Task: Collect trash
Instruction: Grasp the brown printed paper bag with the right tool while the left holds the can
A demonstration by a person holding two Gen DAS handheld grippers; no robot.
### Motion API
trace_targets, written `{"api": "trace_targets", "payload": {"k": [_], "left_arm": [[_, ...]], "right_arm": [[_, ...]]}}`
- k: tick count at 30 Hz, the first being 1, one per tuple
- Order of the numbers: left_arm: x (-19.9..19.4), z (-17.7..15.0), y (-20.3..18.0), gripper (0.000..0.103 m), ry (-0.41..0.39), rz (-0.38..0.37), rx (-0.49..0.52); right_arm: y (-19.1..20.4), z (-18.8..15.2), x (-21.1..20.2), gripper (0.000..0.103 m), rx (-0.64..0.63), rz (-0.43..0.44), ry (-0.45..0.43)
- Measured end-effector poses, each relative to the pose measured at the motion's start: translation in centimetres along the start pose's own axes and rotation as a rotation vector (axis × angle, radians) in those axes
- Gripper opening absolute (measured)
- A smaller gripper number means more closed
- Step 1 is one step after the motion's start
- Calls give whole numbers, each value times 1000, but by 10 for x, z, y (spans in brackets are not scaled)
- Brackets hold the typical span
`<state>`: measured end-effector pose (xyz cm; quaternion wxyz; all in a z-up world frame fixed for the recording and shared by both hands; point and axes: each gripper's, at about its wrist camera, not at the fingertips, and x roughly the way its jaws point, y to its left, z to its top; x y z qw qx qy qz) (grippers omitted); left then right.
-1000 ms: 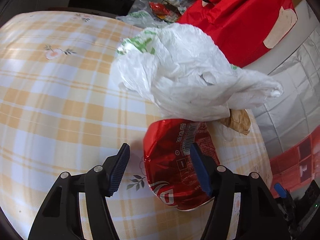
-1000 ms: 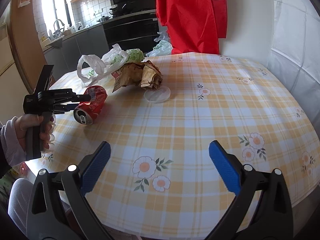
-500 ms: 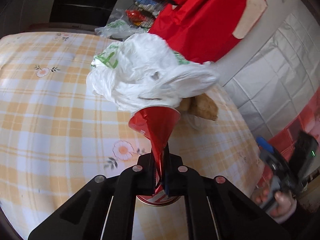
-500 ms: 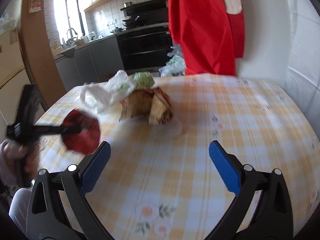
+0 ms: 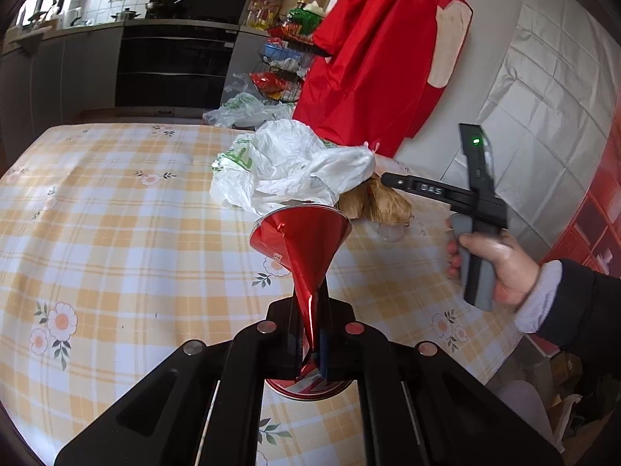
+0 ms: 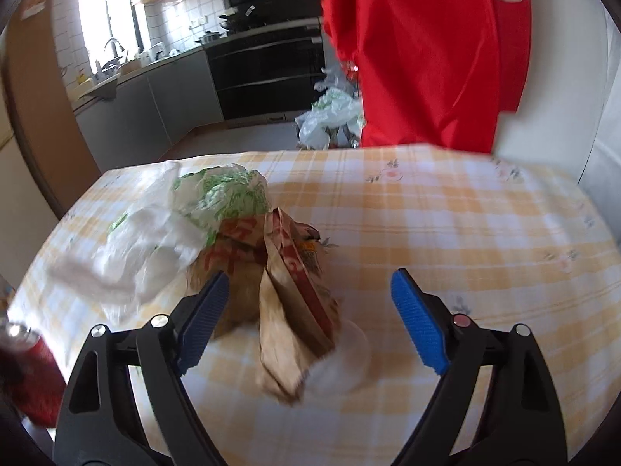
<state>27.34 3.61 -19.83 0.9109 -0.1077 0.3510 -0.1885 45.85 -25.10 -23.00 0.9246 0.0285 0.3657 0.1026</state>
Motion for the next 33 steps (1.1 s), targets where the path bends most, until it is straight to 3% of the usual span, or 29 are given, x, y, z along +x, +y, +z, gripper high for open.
{"api": "trace_targets", "payload": {"k": [3, 5, 7, 19, 29, 33], "left_arm": [[-7, -9, 7, 6, -3, -3, -38], [-9, -14, 9, 6, 0, -3, -53], [-11, -18, 9, 6, 1, 2, -54], [-40, -40, -7, 6, -30, -21, -122], [-83, -52, -30, 6, -56, -13, -97], [-99, -58, -38, 6, -65, -13, -96]], "right_arm": [[-7, 0, 19, 72, 86, 33, 57], [-9, -6, 25, 51, 125, 74, 96], [-7, -15, 21, 48, 130, 88, 96], [-13, -52, -86, 46, 175, 44, -21], [-11, -97, -151, 46, -34, -149, 28], [-8, -104, -165, 46, -198, -292, 57]]}}
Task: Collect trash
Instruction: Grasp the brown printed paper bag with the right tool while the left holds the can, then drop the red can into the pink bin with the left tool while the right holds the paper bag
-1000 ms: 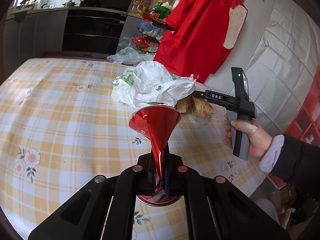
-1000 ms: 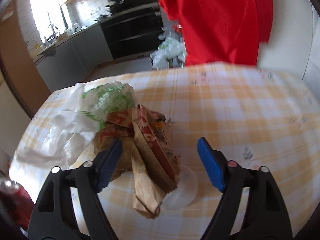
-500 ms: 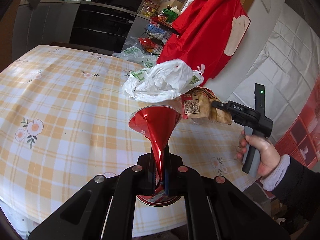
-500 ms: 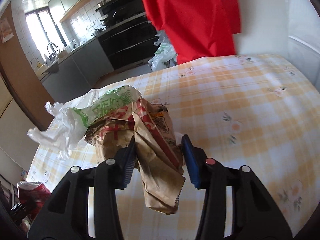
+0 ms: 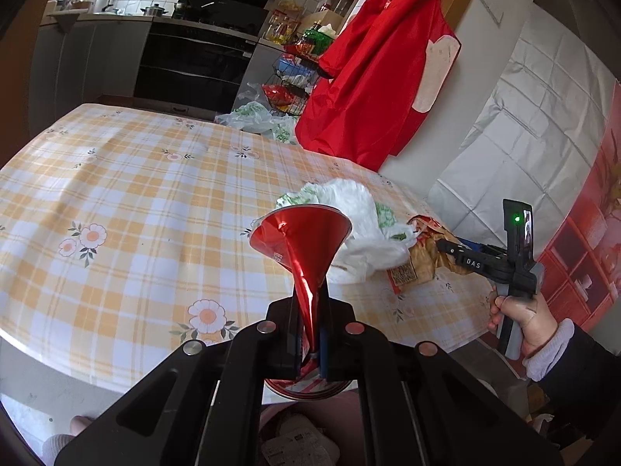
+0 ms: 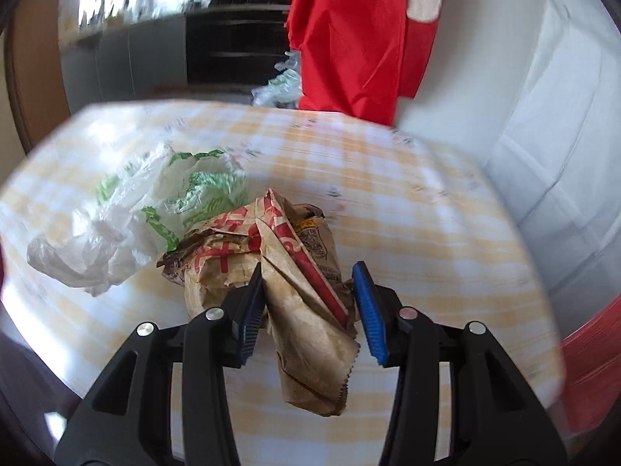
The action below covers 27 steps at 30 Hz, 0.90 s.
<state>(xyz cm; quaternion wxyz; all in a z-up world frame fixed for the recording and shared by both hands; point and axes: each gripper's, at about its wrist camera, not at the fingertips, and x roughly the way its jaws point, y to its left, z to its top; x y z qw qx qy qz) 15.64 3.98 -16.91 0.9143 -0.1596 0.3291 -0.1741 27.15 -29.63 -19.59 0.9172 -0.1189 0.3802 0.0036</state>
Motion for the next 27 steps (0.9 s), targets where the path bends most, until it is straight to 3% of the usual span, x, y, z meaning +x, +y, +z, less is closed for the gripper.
{"api": "trace_targets", "payload": {"k": [4, 6, 11, 18, 27], "left_arm": [[-12, -3, -6, 6, -15, -5, -3], [-17, -4, -8, 6, -23, -7, -3], [-32, -4, -14, 6, -42, -13, -1], [-51, -6, -26, 6, -53, -34, 6], [-79, -25, -43, 6, -45, -55, 25]], "right_arm": [[1, 0, -12, 46, -188, -172, -20], [-4, 3, -22, 46, -210, -209, -42], [-17, 16, -62, 46, -128, -160, -136], [11, 12, -135, 46, -93, -59, -283], [27, -16, -197, 46, 16, 107, -347]]}}
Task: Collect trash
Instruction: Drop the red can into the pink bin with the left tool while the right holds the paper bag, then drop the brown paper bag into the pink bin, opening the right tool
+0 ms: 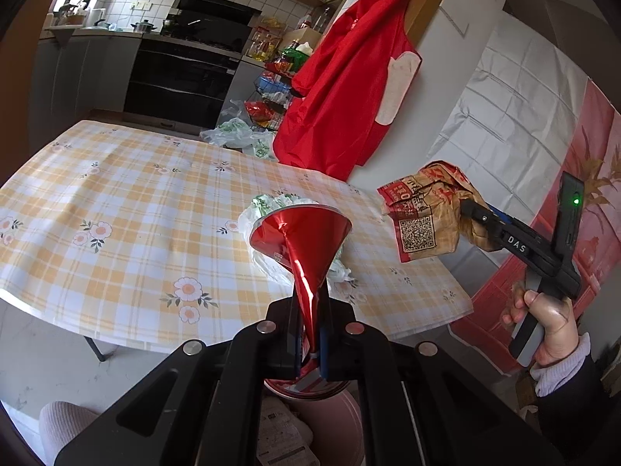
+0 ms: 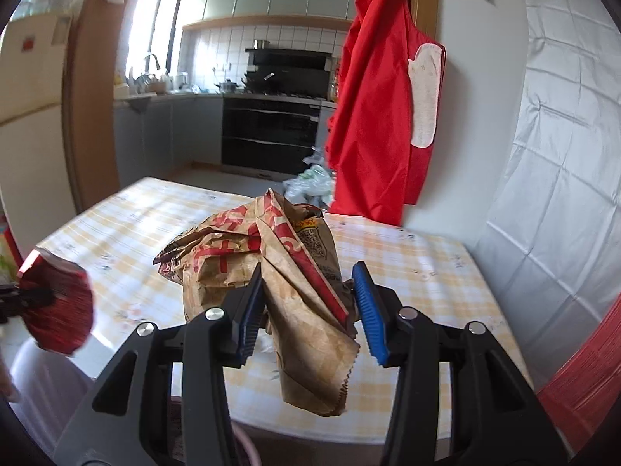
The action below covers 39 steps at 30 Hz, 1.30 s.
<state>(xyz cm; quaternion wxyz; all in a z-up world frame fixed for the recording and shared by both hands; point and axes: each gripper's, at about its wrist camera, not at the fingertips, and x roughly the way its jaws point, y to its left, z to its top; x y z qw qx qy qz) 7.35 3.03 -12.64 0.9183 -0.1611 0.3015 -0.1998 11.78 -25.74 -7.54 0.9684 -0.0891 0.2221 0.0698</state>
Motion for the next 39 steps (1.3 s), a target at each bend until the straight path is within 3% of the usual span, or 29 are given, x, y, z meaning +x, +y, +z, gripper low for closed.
{"api": "trace_targets", "payload": {"k": [8, 18, 20, 21, 26, 31, 33, 39], "left_arm": [[2, -26, -9, 6, 77, -15, 17], [16, -33, -19, 8, 135, -49, 31], [15, -31, -22, 24, 133, -71, 37], [13, -30, -23, 40, 126, -71, 43], [9, -24, -23, 52, 104, -57, 42], [-7, -13, -7, 89, 18, 37, 15], [-15, -8, 3, 96, -20, 77, -12], [-31, 3, 31, 97, -89, 203, -113]], "right_arm": [[8, -14, -31, 46, 37, 47, -16], [8, -17, -39, 46, 53, 68, -21], [6, -16, -39, 46, 58, 75, -22], [7, -17, -40, 46, 58, 77, -23], [7, -17, -42, 46, 59, 100, -24], [9, -16, -44, 46, 56, 124, -23], [10, -17, -45, 46, 48, 132, -21], [17, -20, -46, 46, 21, 177, 1]]}}
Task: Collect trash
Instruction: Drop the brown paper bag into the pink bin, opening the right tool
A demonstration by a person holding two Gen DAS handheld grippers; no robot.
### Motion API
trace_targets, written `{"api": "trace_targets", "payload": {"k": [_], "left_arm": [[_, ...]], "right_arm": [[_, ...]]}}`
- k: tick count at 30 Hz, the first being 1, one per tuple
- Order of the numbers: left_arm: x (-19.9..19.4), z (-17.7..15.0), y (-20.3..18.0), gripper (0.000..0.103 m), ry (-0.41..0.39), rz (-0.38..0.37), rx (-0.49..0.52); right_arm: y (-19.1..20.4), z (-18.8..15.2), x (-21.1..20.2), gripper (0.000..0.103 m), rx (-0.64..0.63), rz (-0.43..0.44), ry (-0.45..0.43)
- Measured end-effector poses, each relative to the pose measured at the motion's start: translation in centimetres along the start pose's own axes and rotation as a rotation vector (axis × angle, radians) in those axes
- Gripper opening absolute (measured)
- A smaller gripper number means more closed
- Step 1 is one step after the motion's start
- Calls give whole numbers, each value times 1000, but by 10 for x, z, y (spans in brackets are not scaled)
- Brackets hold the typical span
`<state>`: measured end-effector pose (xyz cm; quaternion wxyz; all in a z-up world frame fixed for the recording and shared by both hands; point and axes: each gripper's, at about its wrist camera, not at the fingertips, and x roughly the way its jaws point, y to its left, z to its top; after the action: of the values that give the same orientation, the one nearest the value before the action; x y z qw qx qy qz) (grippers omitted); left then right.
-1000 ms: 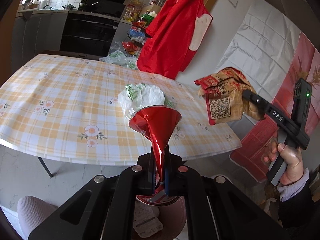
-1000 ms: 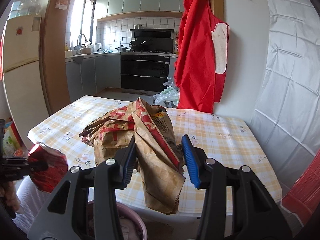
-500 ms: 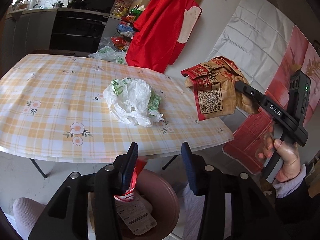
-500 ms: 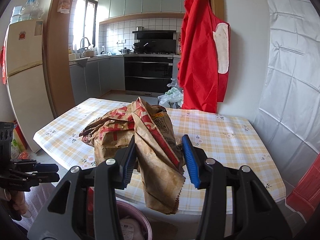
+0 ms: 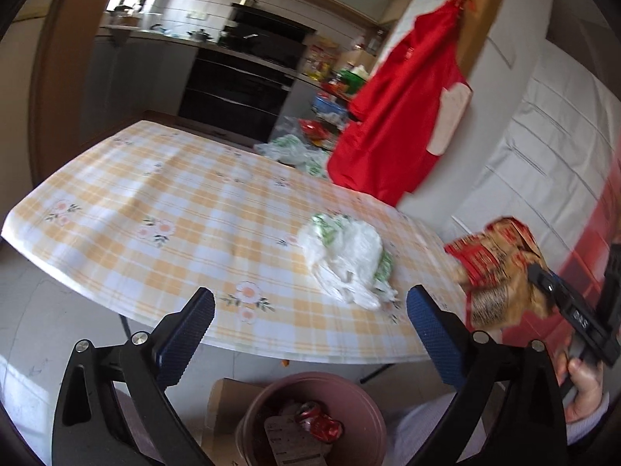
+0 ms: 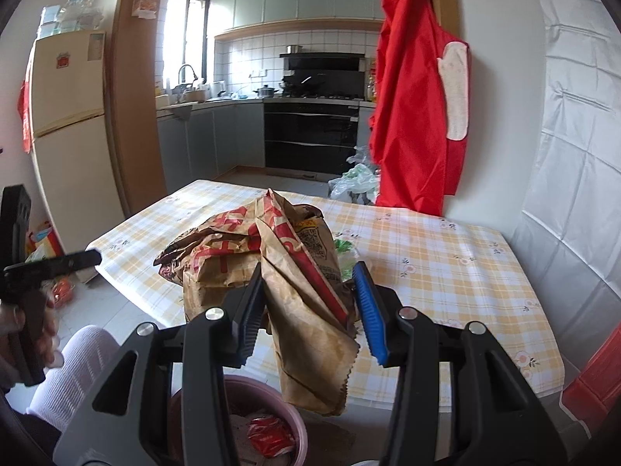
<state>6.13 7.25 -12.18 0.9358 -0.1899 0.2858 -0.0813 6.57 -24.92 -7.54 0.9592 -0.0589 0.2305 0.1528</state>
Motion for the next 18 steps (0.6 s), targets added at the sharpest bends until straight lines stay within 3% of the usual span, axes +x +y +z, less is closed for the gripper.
{"api": "trace_targets", "payload": {"k": [5, 12, 15, 17, 18], "left_arm": [[-4, 4, 10, 97, -29, 80, -24], [-5, 0, 21, 97, -26, 101, -60], [-6, -1, 23, 97, -24, 103, -67], [-6, -2, 24, 97, -20, 105, -69], [-5, -3, 24, 97, -17, 106, -69]], "right_arm": [[7, -3, 2, 47, -7, 53, 24], [21, -7, 4, 50, -22, 113, 47], [24, -9, 4, 61, -10, 151, 55], [27, -9, 1, 81, 2, 160, 51], [26, -7, 1, 83, 3, 161, 43]]}}
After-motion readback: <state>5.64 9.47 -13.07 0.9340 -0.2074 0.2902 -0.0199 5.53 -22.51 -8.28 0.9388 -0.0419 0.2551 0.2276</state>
